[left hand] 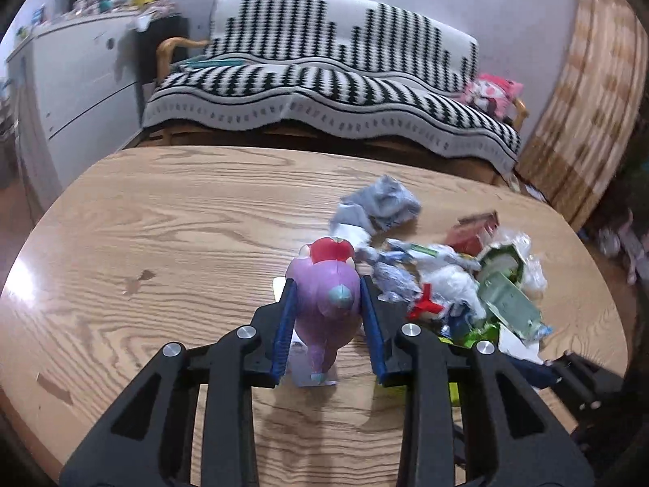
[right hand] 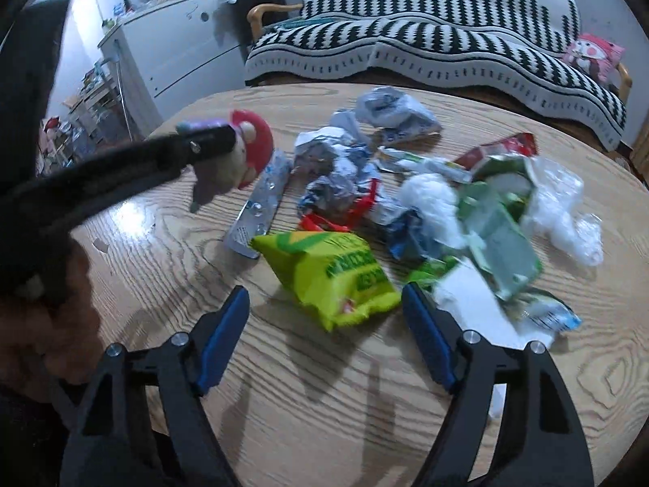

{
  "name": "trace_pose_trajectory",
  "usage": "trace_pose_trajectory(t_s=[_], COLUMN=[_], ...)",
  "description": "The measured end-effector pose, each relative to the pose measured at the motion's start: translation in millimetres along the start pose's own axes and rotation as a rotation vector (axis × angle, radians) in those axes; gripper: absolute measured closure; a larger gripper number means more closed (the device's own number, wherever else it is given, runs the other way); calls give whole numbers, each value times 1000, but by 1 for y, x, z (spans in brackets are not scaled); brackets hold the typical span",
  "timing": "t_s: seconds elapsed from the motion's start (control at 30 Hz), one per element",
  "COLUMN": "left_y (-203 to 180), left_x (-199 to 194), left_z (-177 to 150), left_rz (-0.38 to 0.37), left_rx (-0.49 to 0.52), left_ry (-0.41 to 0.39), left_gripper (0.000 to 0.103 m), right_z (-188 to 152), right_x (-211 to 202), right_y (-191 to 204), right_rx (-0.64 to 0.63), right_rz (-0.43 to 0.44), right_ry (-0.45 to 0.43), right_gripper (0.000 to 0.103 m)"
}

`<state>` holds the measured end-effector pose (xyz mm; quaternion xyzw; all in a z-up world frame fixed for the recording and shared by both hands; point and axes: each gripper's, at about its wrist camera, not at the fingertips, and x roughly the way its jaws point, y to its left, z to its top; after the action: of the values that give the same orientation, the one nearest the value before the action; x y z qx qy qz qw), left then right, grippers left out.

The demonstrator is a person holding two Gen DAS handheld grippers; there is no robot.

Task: Collect trash
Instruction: 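Grasp the purple toy with the left tool while the right tool grasps the yellow-green chip bag, then carry both to the bin and open both tools to drop them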

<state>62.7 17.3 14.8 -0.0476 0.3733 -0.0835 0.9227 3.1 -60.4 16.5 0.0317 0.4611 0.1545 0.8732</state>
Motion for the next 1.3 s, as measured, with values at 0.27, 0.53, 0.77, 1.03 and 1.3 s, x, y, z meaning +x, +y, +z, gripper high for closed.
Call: trace_pose_trajectory(t_s=[0.27, 0.53, 0.77, 1.03, 1.3], left_y=[16, 2, -70, -212, -366], left_x=[7, 3, -7, -10, -45], left_z=[-6, -5, -9, -43, -103], left_rz=[40, 1, -90, -264, -475], left_rx=[-38, -39, 62, 258, 468], left_ry=[25, 16, -10, 21, 27], left_gripper=[72, 72, 72, 72, 72], right_z=[2, 1, -32, -128, -270], right_x=[25, -48, -112, -209, -293], right_y=[7, -18, -96, -224, -340], right_rx=[-34, 41, 194, 426, 700], right_rz=[-47, 47, -15, -200, -352], right_ry=[29, -107, -174, -244, -251], right_gripper=[56, 62, 63, 63, 63])
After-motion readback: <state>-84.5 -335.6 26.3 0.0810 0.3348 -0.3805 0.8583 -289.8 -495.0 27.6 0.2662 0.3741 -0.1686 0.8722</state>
